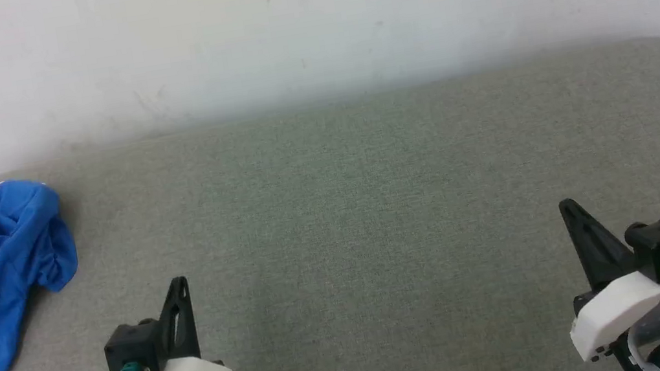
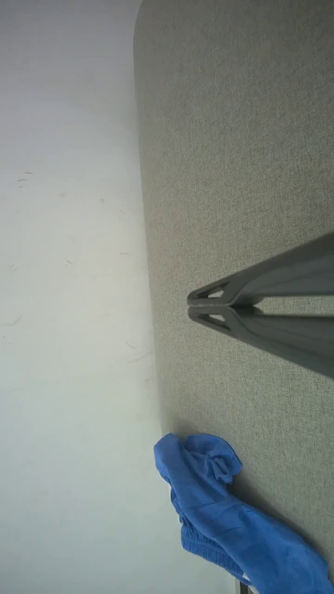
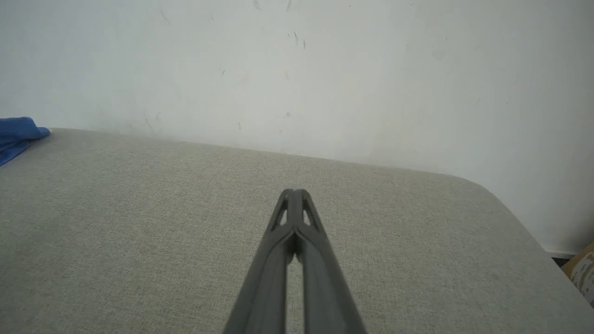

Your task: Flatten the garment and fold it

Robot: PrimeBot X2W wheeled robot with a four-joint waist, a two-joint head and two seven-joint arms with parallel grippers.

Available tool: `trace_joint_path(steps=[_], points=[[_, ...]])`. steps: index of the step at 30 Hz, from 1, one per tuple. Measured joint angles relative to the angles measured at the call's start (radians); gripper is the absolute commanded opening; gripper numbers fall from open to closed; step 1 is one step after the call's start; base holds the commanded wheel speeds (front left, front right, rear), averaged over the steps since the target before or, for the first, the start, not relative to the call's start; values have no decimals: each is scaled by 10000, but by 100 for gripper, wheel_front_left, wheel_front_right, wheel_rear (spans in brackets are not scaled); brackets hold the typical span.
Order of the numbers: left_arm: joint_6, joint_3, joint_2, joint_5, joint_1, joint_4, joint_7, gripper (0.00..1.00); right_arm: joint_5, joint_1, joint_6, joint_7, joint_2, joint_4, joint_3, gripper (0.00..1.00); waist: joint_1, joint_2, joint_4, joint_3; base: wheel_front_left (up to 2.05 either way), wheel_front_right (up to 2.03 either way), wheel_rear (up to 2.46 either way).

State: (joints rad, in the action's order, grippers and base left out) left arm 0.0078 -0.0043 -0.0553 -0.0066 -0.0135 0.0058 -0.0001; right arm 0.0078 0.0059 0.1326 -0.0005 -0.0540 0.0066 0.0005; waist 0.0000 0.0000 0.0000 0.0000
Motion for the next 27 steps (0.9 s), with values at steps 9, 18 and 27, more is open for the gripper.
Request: trace_joint_path(steps=[9,18,27], points=[[0,0,0,0,0,0,0,0,0,0,0,0,0,0,0,0,0,0,0,0,0,0,0],[6,-6,-4,-2,-3,6,0,100,4,1,2,0,-4,10,2,100,0,1,0,0,0,0,0],[98,-46,-6,-2,-4,19,-92,100,46,1,2,-54,-8,17,-98,100,0,0,-1,19,0,0,0]])
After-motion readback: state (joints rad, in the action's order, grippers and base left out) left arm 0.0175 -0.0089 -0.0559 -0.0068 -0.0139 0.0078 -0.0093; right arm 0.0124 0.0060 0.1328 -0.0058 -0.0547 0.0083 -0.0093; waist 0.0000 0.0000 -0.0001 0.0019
